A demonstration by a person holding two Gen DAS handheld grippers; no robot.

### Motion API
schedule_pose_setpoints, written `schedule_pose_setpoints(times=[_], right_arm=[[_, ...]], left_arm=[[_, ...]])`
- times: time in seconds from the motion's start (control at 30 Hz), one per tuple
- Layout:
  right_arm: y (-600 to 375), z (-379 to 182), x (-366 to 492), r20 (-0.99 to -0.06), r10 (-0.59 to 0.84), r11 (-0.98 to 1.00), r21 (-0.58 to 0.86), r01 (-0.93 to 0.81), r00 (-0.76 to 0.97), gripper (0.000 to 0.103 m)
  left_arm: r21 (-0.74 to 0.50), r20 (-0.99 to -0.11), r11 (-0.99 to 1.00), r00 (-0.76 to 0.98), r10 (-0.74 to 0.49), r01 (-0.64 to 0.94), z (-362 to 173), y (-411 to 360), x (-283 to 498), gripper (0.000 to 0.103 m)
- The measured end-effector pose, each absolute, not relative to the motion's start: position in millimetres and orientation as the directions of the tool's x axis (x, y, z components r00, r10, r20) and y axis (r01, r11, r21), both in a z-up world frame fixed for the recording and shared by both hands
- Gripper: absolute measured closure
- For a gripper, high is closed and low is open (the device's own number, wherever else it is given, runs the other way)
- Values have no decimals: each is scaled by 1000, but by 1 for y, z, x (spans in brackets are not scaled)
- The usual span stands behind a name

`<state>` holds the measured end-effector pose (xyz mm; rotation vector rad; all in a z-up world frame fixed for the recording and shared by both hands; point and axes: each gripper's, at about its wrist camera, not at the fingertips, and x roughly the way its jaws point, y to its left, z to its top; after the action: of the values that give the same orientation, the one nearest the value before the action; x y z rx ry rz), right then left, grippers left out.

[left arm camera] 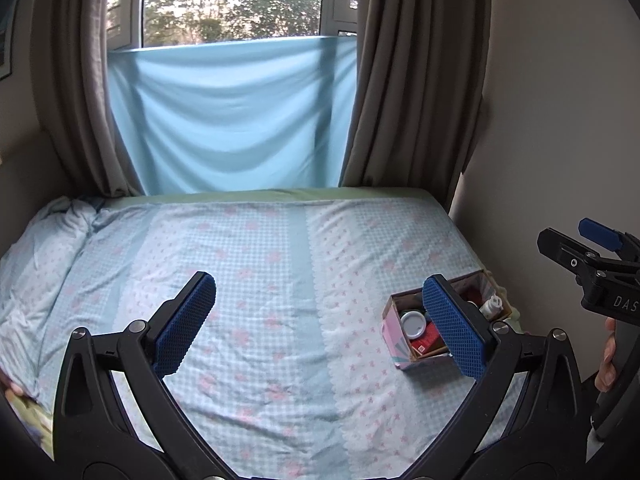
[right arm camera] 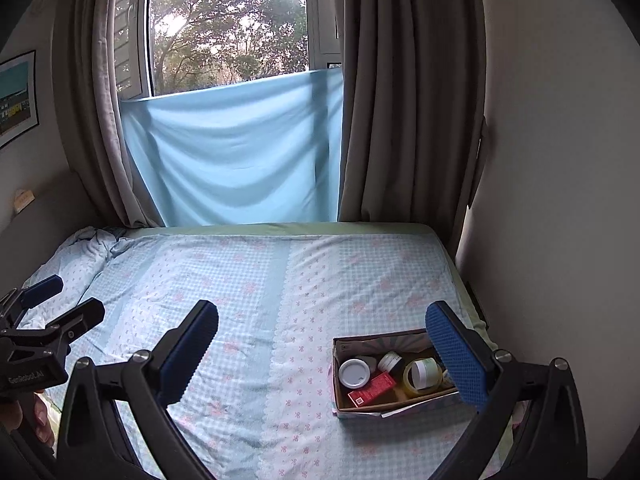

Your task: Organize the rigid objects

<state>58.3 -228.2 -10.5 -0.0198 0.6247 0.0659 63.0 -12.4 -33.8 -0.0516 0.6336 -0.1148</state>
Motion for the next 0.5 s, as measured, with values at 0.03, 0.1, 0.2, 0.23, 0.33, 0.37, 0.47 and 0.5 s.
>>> schedule_pose_setpoints(times=[0.03, 0.1, 0.2, 0.23, 0.33, 0.37, 0.47, 0.5], right_arm=[[-228, -10, 58, -584, 58, 998, 3, -69, 810, 0], [-228, -10, 59, -583, 59, 998, 4, -70, 810, 0], [-228, -10, 60, -581, 63, 997, 7, -73, 812, 0], [-228, -10, 61, -580, 64, 997, 8, -73, 812, 0], [-228, -10, 62, -580, 65, 997, 9, -74, 812, 0], [-228, -10, 63, -581, 66, 997, 9, -75, 811, 0], [-228, -10, 65, -582, 69, 997, 10, -78, 810, 0], [-228, -10, 66, -582, 71, 997, 10, -79, 810, 0]], left_arm=[[-83, -587, 992, 800, -123, 92, -34, -13, 63, 0], [-85, -585, 992, 801, -124, 92, -33, -13, 64, 0], [-84, -586, 992, 801, -125, 93, -34, -13, 65, 0], [-84, -585, 992, 801, -125, 93, -33, -13, 65, 0], [-84, -587, 992, 800, -123, 91, -33, -13, 65, 0], [-84, -587, 992, 800, -122, 90, -33, -13, 66, 0], [-85, -584, 992, 803, -122, 89, -32, -12, 66, 0], [-85, -582, 992, 804, -123, 90, -32, -12, 66, 0]])
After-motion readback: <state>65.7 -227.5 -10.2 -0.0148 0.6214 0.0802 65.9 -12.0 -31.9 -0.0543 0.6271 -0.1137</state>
